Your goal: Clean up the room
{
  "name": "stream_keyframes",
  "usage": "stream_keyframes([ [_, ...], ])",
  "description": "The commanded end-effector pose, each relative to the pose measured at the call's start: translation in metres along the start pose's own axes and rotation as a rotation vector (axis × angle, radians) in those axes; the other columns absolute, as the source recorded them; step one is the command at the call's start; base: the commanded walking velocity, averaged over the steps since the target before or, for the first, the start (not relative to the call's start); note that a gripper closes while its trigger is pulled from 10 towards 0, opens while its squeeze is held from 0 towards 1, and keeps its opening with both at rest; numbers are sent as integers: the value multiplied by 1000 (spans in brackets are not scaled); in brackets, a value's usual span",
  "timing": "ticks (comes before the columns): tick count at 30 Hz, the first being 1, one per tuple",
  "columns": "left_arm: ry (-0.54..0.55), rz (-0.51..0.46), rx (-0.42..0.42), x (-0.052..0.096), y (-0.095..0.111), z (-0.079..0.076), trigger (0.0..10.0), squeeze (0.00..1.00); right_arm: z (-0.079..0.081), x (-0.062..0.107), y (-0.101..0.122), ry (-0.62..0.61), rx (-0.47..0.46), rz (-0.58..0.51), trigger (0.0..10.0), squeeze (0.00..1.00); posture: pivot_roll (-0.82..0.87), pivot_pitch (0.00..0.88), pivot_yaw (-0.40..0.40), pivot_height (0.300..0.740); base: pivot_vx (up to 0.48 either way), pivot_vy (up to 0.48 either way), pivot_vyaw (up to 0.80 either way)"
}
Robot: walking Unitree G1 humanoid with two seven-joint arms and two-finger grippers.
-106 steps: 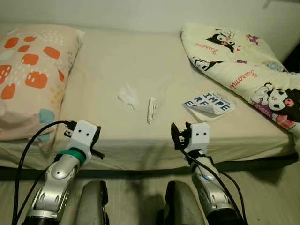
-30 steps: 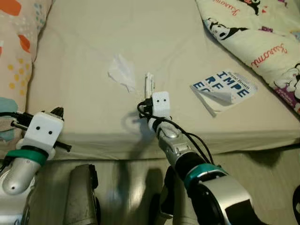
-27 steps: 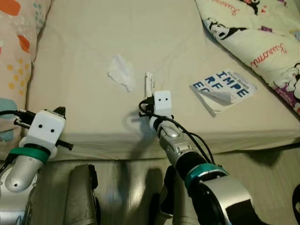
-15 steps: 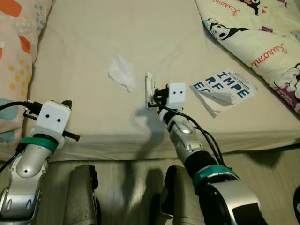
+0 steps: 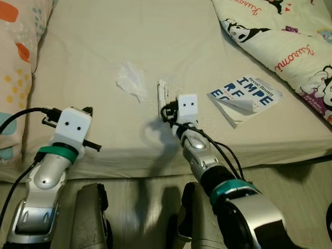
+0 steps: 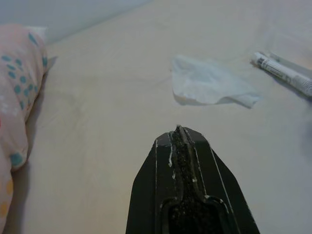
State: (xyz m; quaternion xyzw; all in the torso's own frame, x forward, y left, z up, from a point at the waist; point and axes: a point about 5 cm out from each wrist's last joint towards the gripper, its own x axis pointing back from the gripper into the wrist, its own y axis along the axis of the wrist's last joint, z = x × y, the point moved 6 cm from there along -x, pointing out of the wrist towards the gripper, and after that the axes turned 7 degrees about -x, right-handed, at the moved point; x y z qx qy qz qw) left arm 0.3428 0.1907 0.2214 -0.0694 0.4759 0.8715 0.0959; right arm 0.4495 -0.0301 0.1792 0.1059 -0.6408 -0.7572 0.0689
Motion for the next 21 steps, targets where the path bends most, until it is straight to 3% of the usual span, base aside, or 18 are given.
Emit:
stream_keyframes([
  [1,-24,25,-4,8,-4,-4,10000,0,23,3,-18,34,-43,69,10000,1000,268,408,-90,551,0,0,0],
  [5,-21,26,-9,10,-3,-2,10000,0,28,3,-18,43,-42,69,10000,1000,276,412,-90,551,0,0,0],
  [7,9,55,-28,24,-5,10,10000,0,34,3,-22,29,13,100,10000,1000,346,453,-99,551,0,0,0],
  [10,19,66,-35,29,-6,14,10000,0,34,3,-25,22,38,117,10000,1000,351,457,-101,551,0,0,0],
  [11,32,86,-45,37,-9,17,10000,0,39,4,-33,41,74,157,10000,0,373,473,-113,551,0,0,0],
  [16,55,111,-52,47,-12,22,10000,0,36,7,-45,36,168,215,10000,0,380,479,-130,551,0,0,0],
  [17,66,118,-52,50,-13,23,10000,0,30,9,-49,13,198,240,4706,0,379,479,-136,551,0,0,0],
  [18,66,118,-52,50,-13,23,10000,0,30,9,-49,13,198,240,4706,0,379,479,-136,551,0,0,0],
  [19,72,121,-51,51,-13,24,10000,0,24,9,-52,-11,212,254,2902,0,378,478,-138,551,0,0,0],
  [20,75,125,-50,52,-13,24,10000,0,22,10,-54,-16,210,266,0,0,374,477,-142,551,0,0,0],
  [21,75,125,-50,52,-13,24,10000,0,22,10,-54,-16,210,266,0,0,374,477,-142,551,0,0,0],
])
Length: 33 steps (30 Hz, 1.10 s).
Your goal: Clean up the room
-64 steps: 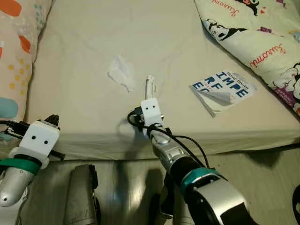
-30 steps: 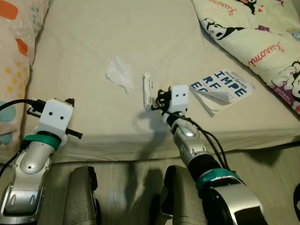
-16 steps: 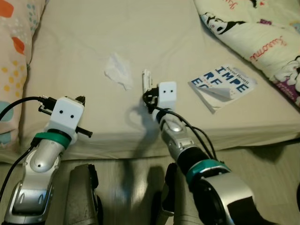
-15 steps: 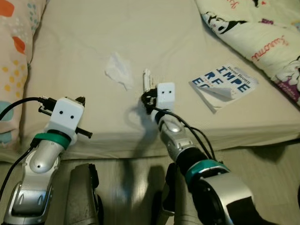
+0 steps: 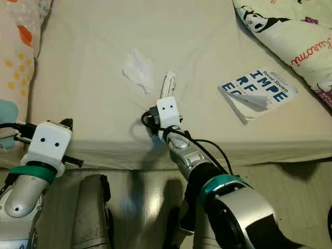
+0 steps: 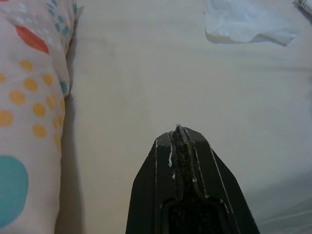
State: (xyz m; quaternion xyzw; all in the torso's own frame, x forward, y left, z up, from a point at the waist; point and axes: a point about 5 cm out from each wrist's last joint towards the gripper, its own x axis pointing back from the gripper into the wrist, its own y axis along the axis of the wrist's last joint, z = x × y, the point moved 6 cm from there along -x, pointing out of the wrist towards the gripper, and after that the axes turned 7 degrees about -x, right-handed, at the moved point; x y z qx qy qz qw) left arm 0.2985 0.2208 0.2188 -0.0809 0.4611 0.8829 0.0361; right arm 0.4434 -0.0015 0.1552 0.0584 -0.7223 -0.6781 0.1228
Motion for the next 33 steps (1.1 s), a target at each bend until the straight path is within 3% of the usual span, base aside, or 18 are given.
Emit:
stream_keyframes([
  [1,4,34,-1,5,-6,-2,10000,0,1,5,-28,-14,-16,103,0,0,365,471,-147,551,0,0,0],
  [14,3,34,21,0,-2,-5,10000,0,-13,1,-14,-50,-74,55,0,0,338,438,-142,551,0,0,0],
  [18,-2,24,26,-4,-1,-6,10000,0,-21,2,-18,-69,-85,61,0,0,321,422,-136,551,0,0,0],
  [27,-9,20,28,-7,0,-7,10000,0,-24,3,-22,-66,-88,67,0,0,314,414,-128,551,0,0,0],
  [30,-12,18,28,-9,0,-8,10000,0,-27,3,-19,-65,-109,52,0,0,307,401,-127,551,0,0,0],
  [33,-9,11,28,-11,1,-7,10000,0,-32,1,-4,-43,-193,-9,0,0,301,379,-129,551,0,0,0],
])
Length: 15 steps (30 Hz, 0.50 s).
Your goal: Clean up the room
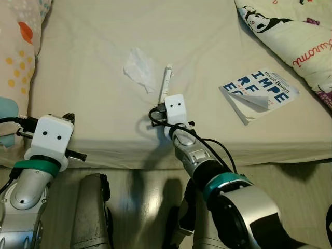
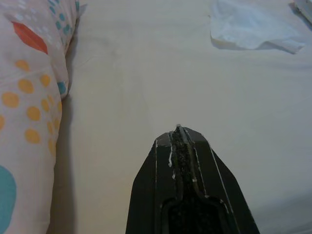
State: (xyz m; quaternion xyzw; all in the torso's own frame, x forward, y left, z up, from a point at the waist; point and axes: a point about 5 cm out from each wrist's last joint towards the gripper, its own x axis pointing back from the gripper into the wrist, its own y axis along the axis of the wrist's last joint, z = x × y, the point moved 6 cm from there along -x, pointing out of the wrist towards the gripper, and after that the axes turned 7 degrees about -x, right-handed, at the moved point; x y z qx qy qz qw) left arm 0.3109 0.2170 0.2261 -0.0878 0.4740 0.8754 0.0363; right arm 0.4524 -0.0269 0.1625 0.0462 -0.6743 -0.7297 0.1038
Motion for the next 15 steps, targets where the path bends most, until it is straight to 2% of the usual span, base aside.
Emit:
stream_keyframes([
  [1,-21,13,2,2,-5,-5,10000,0,-7,1,-1,17,-87,-16,0,0,298,372,-128,551,0,0,0],
  [2,-21,13,2,2,-5,-5,10000,0,-7,1,-1,17,-87,-16,0,0,298,372,-128,551,0,0,0],
  [3,-51,-7,52,1,2,-6,10000,0,-10,1,20,87,-141,-103,0,0,282,345,-127,551,0,0,0],
  [4,-75,-21,85,1,6,-7,10000,0,-11,2,30,124,-160,-148,0,0,278,341,-127,551,0,0,0],
  [5,-75,-21,85,1,6,-7,10000,0,-11,2,30,124,-160,-148,0,0,278,341,-127,551,0,0,0],
  [7,-165,-81,166,1,25,-14,10000,0,-19,8,52,210,-195,-247,0,0,258,322,-123,551,0,0,0],
  [8,-165,-81,166,1,25,-14,10000,0,-19,8,52,210,-195,-247,0,0,258,322,-123,551,0,0,0],
  [9,-209,-111,194,1,34,-17,10000,0,-24,11,59,238,-217,-276,0,0,249,311,-120,551,0,0,0],
  [11,-209,-111,194,1,34,-17,10000,0,-24,11,59,238,-217,-276,0,0,249,311,-120,551,0,0,0],
  [12,-286,-163,244,2,50,-25,10000,0,-32,18,70,279,-251,-320,1647,0,220,281,-105,551,0,0,0],
  [15,-286,-163,244,2,50,-25,10000,0,-32,18,70,279,-251,-320,1647,0,220,281,-105,551,0,0,0],
])
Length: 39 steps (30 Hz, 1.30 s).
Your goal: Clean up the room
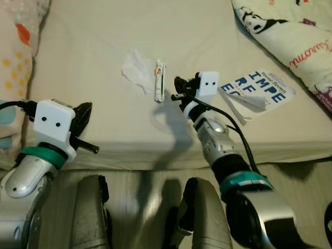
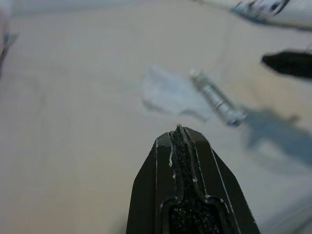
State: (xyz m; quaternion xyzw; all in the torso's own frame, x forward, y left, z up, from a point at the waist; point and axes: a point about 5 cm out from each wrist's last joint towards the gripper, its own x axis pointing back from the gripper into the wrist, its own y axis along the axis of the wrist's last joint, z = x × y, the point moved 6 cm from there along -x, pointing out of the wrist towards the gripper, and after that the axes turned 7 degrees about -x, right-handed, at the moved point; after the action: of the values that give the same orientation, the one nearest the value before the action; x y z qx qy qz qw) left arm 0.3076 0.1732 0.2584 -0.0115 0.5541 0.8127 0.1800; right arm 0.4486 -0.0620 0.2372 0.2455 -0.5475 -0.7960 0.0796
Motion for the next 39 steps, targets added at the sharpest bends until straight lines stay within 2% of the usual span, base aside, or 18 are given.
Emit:
stream_keyframes([
  [1,-105,-53,87,-2,14,-17,10000,0,-4,12,13,37,-56,-38,10000,0,197,257,-90,551,0,0,0],
  [5,-105,-53,87,-2,14,-17,10000,0,-4,12,13,37,-56,-38,10000,0,197,257,-90,551,0,0,0],
  [8,-233,-281,492,-22,58,-17,10000,0,32,41,40,217,-174,-131,10000,0,124,161,-36,551,0,0,0],
  [9,-233,-281,492,-22,58,-17,10000,0,32,41,40,217,-174,-131,10000,0,124,161,-36,551,0,0,0],
  [11,-249,-333,655,-26,64,-12,10000,0,49,51,43,300,-234,-148,10000,0,116,150,-32,551,0,0,0],
  [14,-206,-295,693,-29,51,-7,10000,0,50,56,38,304,-220,-138,10000,0,109,140,-30,551,0,0,0],
  [16,-169,-234,620,-33,38,-7,10000,0,47,60,33,290,-188,-117,10000,0,108,132,-33,551,0,0,0],
  [17,-128,-160,534,-37,24,-8,10000,0,41,63,24,260,-144,-86,10000,0,109,129,-35,551,0,0,0],
  [19,-36,-35,259,-42,-4,-5,10000,0,16,70,6,114,-97,-27,10000,0,109,123,-38,551,0,0,0],
  [20,-36,-35,259,-42,-4,-5,10000,0,16,70,6,114,-97,-27,10000,0,109,123,-38,551,0,0,0],
  [21,-8,42,18,-43,-25,-8,10000,0,-7,79,-4,-18,-53,-14,10000,0,113,114,-43,551,0,0,0],
  [22,-14,60,-38,-42,-30,-10,10000,0,-13,82,-6,-57,-52,-14,10000,0,113,114,-43,551,0,0,0],
  [24,-14,60,-38,-42,-30,-10,10000,0,-13,82,-6,-57,-52,-14,10000,0,113,114,-43,551,0,0,0],
  [25,-58,72,-101,-36,-40,-24,10000,0,-24,91,-8,-149,-6,-37,10000,0,109,95,-44,551,0,0,0],
  [26,-58,72,-101,-36,-40,-24,10000,0,-24,91,-8,-149,-6,-37,10000,0,109,95,-44,551,0,0,0],
  [32,-36,122,21,-28,-56,-30,10000,0,-30,103,-5,-230,46,-59,10000,0,101,75,-38,551,0,0,0],
  [33,1,108,96,-33,-53,-29,10000,0,-32,102,-3,-243,64,-72,10000,0,103,68,-35,551,0,0,0],
  [39,65,87,87,-43,-50,-24,10000,0,-40,96,4,-289,54,-113,10000,0,108,54,-35,576,0,0,0],
])
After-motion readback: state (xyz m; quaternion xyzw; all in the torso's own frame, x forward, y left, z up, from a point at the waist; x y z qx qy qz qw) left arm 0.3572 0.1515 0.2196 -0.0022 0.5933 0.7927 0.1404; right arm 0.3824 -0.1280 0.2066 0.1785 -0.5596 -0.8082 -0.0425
